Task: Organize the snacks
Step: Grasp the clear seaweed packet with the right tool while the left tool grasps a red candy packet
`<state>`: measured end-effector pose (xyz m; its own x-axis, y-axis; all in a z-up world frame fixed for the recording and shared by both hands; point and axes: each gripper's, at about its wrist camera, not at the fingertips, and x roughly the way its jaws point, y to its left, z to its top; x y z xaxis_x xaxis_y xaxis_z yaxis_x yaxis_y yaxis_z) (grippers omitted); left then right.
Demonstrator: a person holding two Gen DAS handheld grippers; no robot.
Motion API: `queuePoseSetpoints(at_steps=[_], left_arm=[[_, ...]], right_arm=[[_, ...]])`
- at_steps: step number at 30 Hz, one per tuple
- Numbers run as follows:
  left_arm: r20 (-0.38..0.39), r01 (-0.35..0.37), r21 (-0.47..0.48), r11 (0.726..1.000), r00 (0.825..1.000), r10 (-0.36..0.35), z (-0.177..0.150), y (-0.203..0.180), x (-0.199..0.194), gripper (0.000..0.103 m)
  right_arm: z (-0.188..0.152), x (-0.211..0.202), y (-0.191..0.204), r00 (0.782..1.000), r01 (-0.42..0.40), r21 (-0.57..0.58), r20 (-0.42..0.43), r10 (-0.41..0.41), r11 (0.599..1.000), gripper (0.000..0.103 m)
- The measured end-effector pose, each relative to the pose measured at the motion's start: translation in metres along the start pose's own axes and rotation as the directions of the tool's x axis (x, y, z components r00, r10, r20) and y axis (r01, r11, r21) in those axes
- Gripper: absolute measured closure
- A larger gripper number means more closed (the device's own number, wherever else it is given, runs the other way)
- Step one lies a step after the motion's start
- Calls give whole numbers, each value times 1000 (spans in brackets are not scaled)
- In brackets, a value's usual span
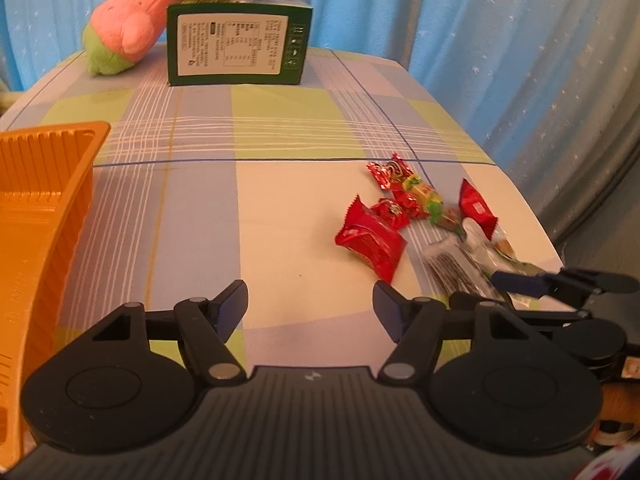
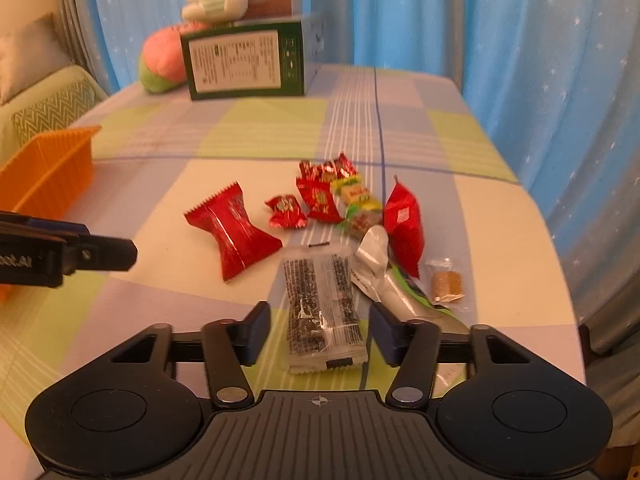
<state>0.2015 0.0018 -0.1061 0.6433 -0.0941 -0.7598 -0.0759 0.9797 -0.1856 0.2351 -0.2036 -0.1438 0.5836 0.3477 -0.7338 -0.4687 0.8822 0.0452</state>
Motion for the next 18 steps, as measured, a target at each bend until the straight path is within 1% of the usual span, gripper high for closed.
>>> queuePoseSetpoints(at_steps=[2, 5, 9, 10, 11, 14, 16, 18], left_arm=[[-4, 2, -5, 1000, 1000, -2, 1, 2, 4, 38], [-2, 0, -15, 1000, 1000, 0, 3, 5, 8, 38], [-2, 4, -37, 999, 1000, -4, 5, 11, 13, 38], [-2, 5, -41, 999, 1000, -6, 5, 12, 14, 38], [-2, 7, -42, 999, 1000, -7, 6, 12, 15, 37], [-1, 18, -47, 999, 1000, -18, 7, 14, 18, 37], [1, 32, -50, 998, 1000, -31, 8, 14, 22, 37], [1, 44, -24, 999, 999, -44, 10, 11, 26, 37]], right_arm=[[1, 8, -1, 1000, 2, -7, -19, -2, 1000, 62], [5, 13, 0, 1000, -3, -9, -13, 3, 1000, 63], [13, 22, 12, 1000, -7, -46, -16, 7, 999, 64], [15, 24, 16, 1000, -19, -63, -19, 18, 998, 64], [16, 25, 20, 999, -48, -83, -26, 46, 995, 64], [15, 24, 32, 988, -152, -142, -59, 145, 978, 64], [12, 22, 35, 983, -176, -146, -70, 167, 973, 64], [10, 21, 34, 984, -170, -127, -67, 162, 977, 64]])
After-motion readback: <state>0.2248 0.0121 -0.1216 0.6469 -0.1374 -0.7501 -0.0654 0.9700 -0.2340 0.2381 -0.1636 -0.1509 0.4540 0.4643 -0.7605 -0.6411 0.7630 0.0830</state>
